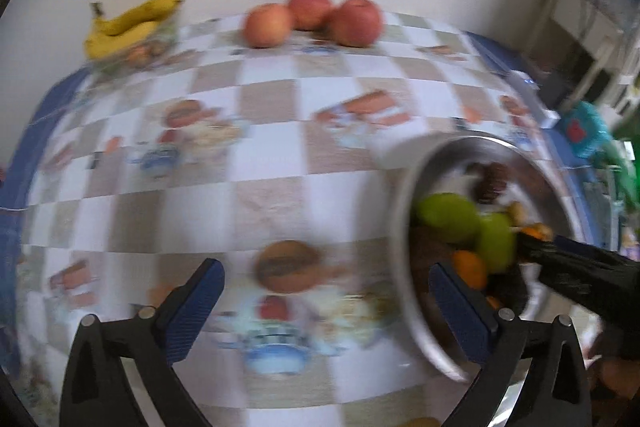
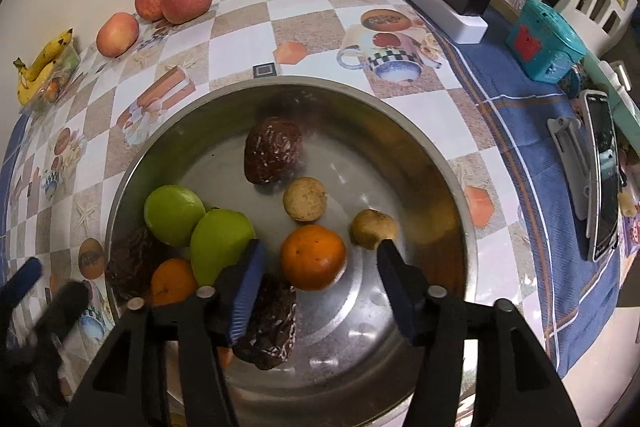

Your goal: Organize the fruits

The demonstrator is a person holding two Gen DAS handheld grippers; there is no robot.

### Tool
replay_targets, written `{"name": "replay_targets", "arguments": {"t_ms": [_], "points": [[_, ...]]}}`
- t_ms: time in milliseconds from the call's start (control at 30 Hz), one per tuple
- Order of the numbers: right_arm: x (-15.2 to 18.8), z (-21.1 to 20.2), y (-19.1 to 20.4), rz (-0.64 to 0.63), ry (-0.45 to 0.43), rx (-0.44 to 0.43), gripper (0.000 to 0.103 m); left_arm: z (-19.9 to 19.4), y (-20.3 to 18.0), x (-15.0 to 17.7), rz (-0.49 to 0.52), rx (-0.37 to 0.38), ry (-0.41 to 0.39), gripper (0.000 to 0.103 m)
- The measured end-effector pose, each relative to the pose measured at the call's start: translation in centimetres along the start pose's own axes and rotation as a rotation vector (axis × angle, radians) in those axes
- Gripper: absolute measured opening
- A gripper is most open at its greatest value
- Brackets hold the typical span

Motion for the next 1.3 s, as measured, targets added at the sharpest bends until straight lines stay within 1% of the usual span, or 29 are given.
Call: {"name": "replay_targets", "arguments": {"t_ms": [67,133,167,233,300,333,433,467,567,633,700,733,867,933,1100,1300], "points": [[0.1,-0.2,0.0,0.001,-0.007,0.002,0.065,-0.1,1.1,0.1,-0.016,-0.032,-0.004,0.103],[0.1,-0.2,0.1,0.003,-0.013,0.011,0.069,-0.4,2.4,0.5,-0.042,-0.029,-0.003,0.103],[0.1,-0.2,0.0,0.005,-0.019,0.027,0.072,-0.6,2.7,0.7,-0.048,-0.027,-0.002,0.103],[0.1,-0.5,-0.3,0.015,-0.040,0.055,0.089,-1.1,3.3,1.0,-0.057,-0.038,-0.007,0.103],[0.2,-0.9,-0.5,0.028,-0.057,0.037,0.093,-1.9,3.7,1.1,-0.052,-0.073,-0.035,0.103],[0.1,-1.1,-0.5,0.030,-0.064,0.031,0.093,-2.4,3.8,1.2,-0.051,-0.095,-0.056,0.103],[0.6,-2.3,-0.2,0.018,-0.099,0.024,0.093,-3.3,4.0,1.3,-0.052,-0.146,-0.082,0.103],[0.9,-2.9,0.1,0.008,-0.115,0.007,0.093,-3.5,4.2,1.4,-0.054,-0.156,-0.083,0.103],[1.5,-3.8,1.2,-0.023,-0.131,-0.018,0.093,-3.6,4.6,1.8,-0.073,-0.144,-0.067,0.103],[2.1,-4.4,2.2,-0.060,-0.143,-0.020,0.093,-3.7,5.0,2.2,-0.103,-0.170,-0.050,0.103],[2.7,-5.1,3.4,-0.106,-0.165,-0.009,0.093,-4.1,5.5,2.4,-0.124,-0.209,-0.050,0.103],[2.8,-5.2,3.7,-0.118,-0.172,-0.005,0.093,-4.2,5.6,2.6,-0.127,-0.214,-0.050,0.103],[3.5,-5.7,5.3,-0.180,-0.194,0.015,0.093,-4.7,6.3,3.3,-0.136,-0.233,-0.042,0.103],[3.5,-5.6,5.6,-0.191,-0.195,0.018,0.093,-4.8,6.7,3.4,-0.151,-0.239,-0.040,0.103],[3.5,-5.4,5.6,-0.192,-0.188,0.011,0.093,-4.5,7.5,3.5,-0.188,-0.226,-0.016,0.103],[3.5,-5.3,5.6,-0.187,-0.179,-0.001,0.093,-3.9,7.3,3.7,-0.177,-0.240,0.014,0.103]]}}
Point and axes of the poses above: each gripper's, at about its wrist camera, not at the fingertips, and z roughly the way its jaws point, y to its left, x to its underside, the point moved 5 cm from there along z, roughly the way its jaws point, and after that the axes turned 12 degrees about y, right-handed, at the moved point
